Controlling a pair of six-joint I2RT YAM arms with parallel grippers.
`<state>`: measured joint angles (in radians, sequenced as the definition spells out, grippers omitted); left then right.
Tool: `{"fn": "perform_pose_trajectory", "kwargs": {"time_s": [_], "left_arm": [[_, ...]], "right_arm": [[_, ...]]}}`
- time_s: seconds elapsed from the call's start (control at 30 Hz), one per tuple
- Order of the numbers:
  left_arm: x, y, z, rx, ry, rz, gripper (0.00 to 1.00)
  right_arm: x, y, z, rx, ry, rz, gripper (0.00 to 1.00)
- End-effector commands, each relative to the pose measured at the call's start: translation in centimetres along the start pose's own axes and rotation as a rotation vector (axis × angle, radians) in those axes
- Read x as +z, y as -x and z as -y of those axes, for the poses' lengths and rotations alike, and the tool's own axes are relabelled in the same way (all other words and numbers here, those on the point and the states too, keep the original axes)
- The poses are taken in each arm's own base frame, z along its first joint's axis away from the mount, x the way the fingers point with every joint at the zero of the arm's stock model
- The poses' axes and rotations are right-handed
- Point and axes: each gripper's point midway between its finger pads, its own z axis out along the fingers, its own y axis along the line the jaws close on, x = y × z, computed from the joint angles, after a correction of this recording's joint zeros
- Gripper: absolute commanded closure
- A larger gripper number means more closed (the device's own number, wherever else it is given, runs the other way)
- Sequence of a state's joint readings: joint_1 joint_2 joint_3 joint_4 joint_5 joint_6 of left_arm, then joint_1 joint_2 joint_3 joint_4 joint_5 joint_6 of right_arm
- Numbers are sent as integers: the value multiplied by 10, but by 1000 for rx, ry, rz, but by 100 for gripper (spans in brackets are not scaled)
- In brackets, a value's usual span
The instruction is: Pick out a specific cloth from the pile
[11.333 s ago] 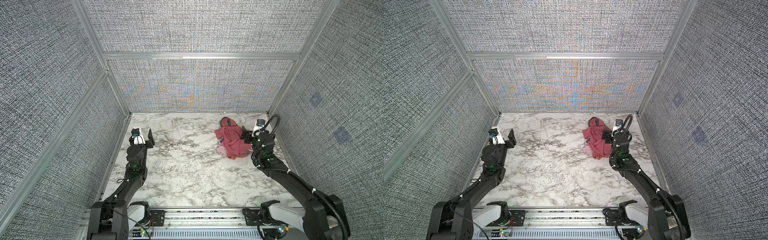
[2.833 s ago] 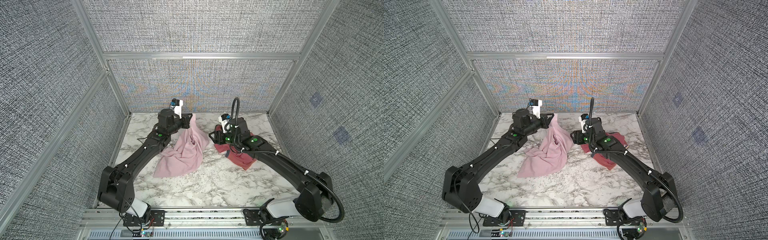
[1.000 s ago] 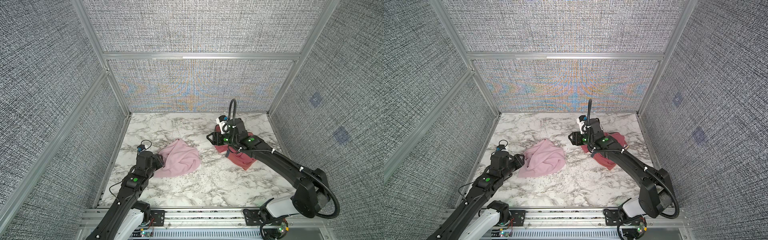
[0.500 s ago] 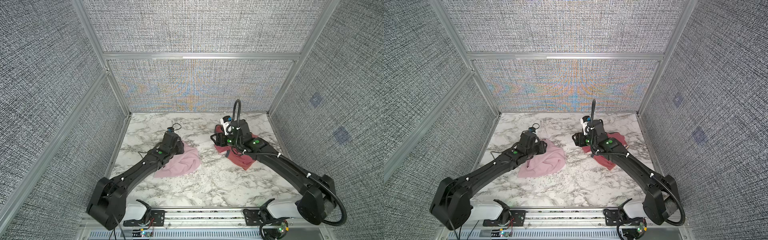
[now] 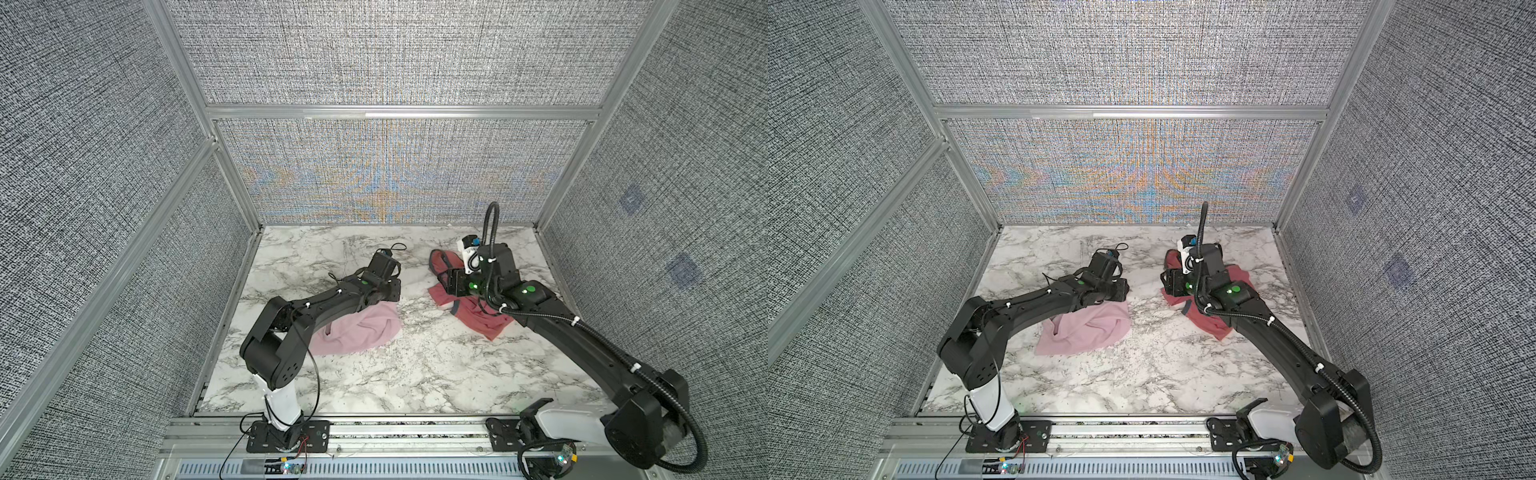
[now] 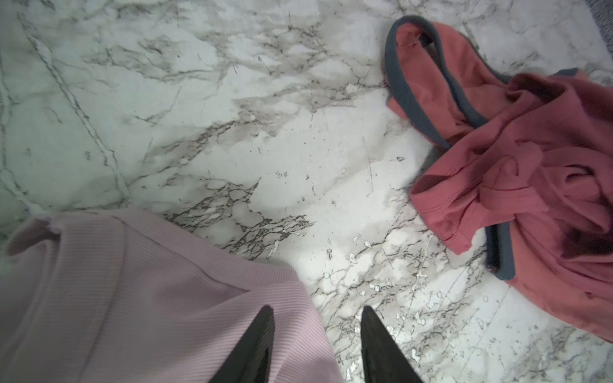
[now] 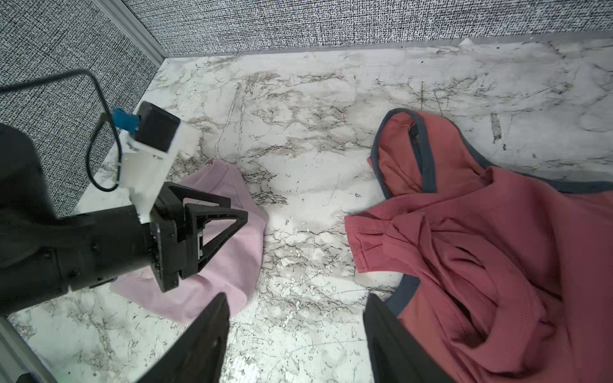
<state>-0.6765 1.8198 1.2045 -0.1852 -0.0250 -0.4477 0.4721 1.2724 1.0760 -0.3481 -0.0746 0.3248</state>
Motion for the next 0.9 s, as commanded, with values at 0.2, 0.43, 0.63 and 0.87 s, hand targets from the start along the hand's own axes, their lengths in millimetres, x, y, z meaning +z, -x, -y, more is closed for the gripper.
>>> {"fn": "perform_pose_trajectory", "kwargs": {"time_s": [0.2, 0.43, 0.63, 0.87], "left_arm": [[16, -24, -1, 84, 53, -91, 54], [29, -30, -6, 96, 88, -113, 54], [38, -36, -10, 98, 109, -142, 55], [42, -48, -18, 99, 135, -164, 55]], "right_arm": [[3, -3, 5, 2, -8, -11, 34], [4, -3, 3, 7, 4, -12, 34], [3, -4, 5, 6, -4, -14, 34], [3, -3, 6, 8, -6, -13, 34]]}}
